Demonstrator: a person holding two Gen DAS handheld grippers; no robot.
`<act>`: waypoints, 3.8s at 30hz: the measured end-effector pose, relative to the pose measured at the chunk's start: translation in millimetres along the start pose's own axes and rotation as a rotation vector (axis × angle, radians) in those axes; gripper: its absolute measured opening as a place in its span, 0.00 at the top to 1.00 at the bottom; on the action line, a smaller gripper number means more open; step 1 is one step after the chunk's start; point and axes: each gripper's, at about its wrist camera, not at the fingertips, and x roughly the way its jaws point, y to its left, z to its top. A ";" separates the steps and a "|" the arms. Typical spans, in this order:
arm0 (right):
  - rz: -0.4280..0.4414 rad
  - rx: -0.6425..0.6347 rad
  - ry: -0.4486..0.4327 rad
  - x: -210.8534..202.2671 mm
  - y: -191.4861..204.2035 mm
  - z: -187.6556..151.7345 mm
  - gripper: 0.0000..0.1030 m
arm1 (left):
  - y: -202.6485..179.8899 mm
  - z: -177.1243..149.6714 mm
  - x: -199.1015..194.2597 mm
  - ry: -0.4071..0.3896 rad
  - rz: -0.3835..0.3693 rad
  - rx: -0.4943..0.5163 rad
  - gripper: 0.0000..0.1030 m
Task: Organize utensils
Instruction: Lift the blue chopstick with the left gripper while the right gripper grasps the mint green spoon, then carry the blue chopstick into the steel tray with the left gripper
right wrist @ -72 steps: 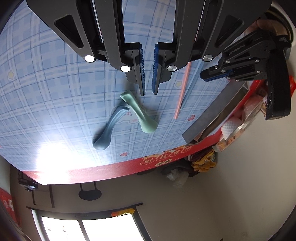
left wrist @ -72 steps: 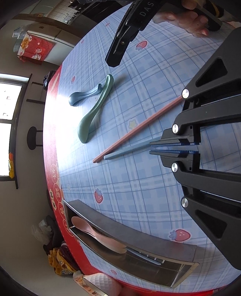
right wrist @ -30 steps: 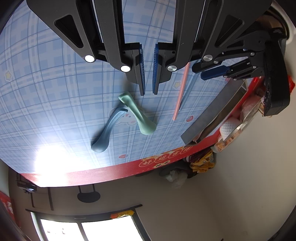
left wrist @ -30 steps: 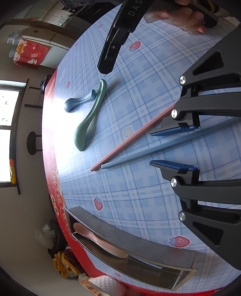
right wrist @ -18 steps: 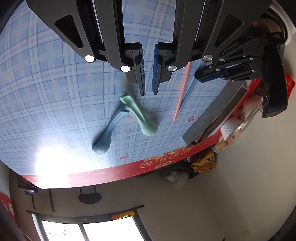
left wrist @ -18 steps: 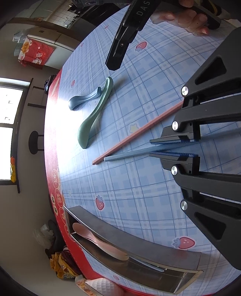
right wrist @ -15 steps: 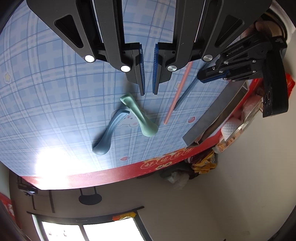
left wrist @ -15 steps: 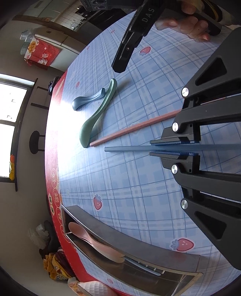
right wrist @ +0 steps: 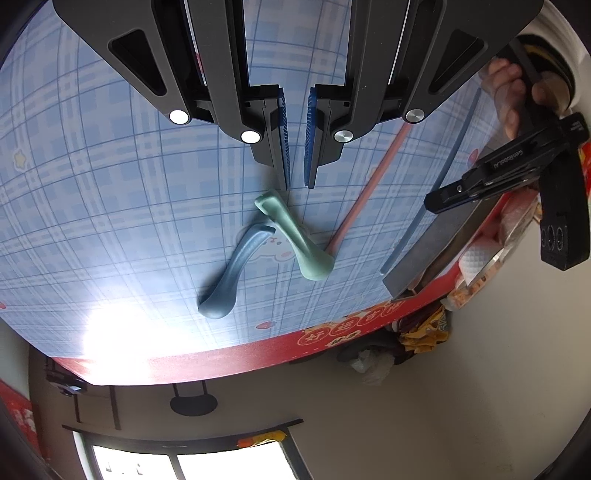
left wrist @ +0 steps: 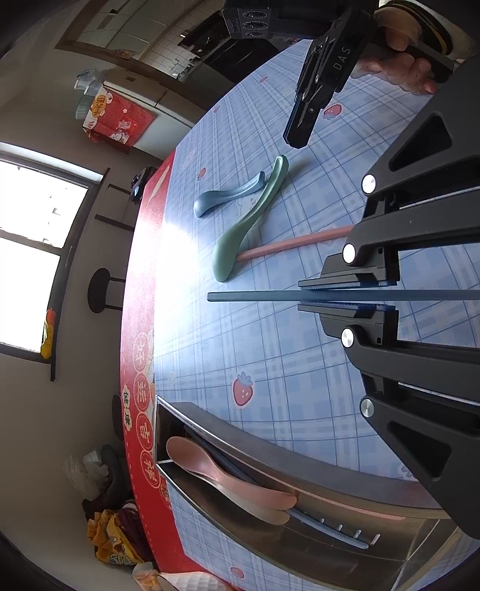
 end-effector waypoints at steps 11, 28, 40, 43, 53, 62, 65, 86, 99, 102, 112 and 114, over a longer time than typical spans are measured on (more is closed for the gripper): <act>-0.167 -0.393 0.083 39.5 59.7 31.5 0.91 | 12.3 0.8 -16.2 -0.047 -0.047 -0.066 0.94; -0.328 -0.564 0.175 95.1 76.5 46.5 0.79 | 19.8 1.2 -23.4 -0.065 -0.042 -0.105 0.94; -0.257 -0.453 0.190 101.5 62.8 63.0 0.80 | 20.4 2.0 -21.4 -0.056 -0.043 -0.112 0.94; -0.251 -0.409 0.188 101.2 56.5 65.4 0.82 | 20.7 1.7 -20.8 -0.055 -0.043 -0.111 0.94; -0.097 -0.197 0.209 87.9 37.8 65.2 0.93 | 20.2 1.3 -19.5 -0.052 -0.046 -0.107 0.94; -0.058 -0.087 0.172 85.7 31.0 57.4 0.93 | 21.1 1.0 -15.2 -0.041 -0.043 -0.108 0.94; 0.016 -0.002 0.161 76.2 27.5 52.5 0.93 | 22.2 1.0 -14.1 -0.039 -0.045 -0.111 0.94; 0.189 0.187 -0.024 34.3 15.5 13.1 0.93 | 36.2 18.2 -58.1 -0.064 -0.108 -0.136 0.94; 0.219 0.195 -0.038 26.4 6.2 7.8 0.93 | 85.9 77.1 -47.6 0.050 0.066 -0.038 0.94; 0.219 0.190 -0.042 24.2 6.6 7.0 0.93 | 95.8 83.4 -25.6 0.103 0.096 -0.027 0.94; 0.232 0.199 -0.040 23.9 3.5 7.3 0.93 | 120.0 71.6 16.9 0.222 0.137 -0.039 0.94; 0.233 0.200 -0.040 23.7 2.7 7.0 0.93 | 120.0 69.4 19.8 0.234 0.136 -0.037 0.94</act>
